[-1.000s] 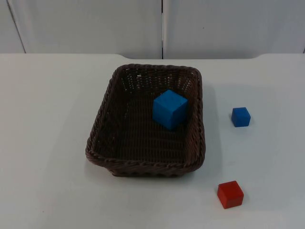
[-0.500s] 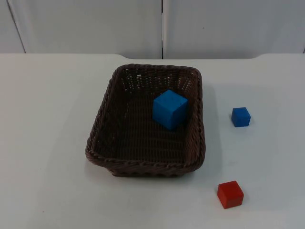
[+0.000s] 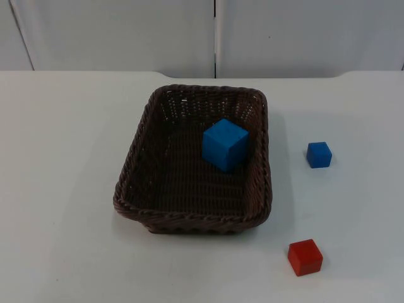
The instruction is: Pick up the basket with the left hand and place the largest block into the basket with the right hand.
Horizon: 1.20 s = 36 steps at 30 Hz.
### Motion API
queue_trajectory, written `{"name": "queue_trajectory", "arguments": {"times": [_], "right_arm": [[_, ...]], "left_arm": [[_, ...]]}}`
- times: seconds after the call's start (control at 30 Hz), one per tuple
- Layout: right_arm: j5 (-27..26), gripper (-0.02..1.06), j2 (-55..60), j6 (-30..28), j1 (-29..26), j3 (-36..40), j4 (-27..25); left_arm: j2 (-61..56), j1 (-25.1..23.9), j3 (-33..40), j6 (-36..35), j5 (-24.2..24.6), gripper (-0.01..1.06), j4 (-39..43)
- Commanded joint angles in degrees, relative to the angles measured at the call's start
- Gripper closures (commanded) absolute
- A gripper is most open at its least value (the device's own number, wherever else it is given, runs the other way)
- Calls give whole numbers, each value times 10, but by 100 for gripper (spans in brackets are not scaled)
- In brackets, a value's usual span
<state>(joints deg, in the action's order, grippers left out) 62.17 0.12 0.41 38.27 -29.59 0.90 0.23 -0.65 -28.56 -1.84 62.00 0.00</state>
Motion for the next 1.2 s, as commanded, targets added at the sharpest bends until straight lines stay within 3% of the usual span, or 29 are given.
{"name": "queue_trajectory", "arguments": {"times": [0.0, 0.43, 1.17], "right_arm": [[-4, -1, -1, 2, -31, 1, 0], [-4, -1, -1, 2, -159, 1, 0], [-4, -1, -1, 2, -332, 1, -1]], "left_arm": [[-2, -1, 2, 0, -5, 0, -6], [-2, -1, 2, 0, -5, 0, -6], [-2, -1, 2, 0, -5, 0, -6]]}}
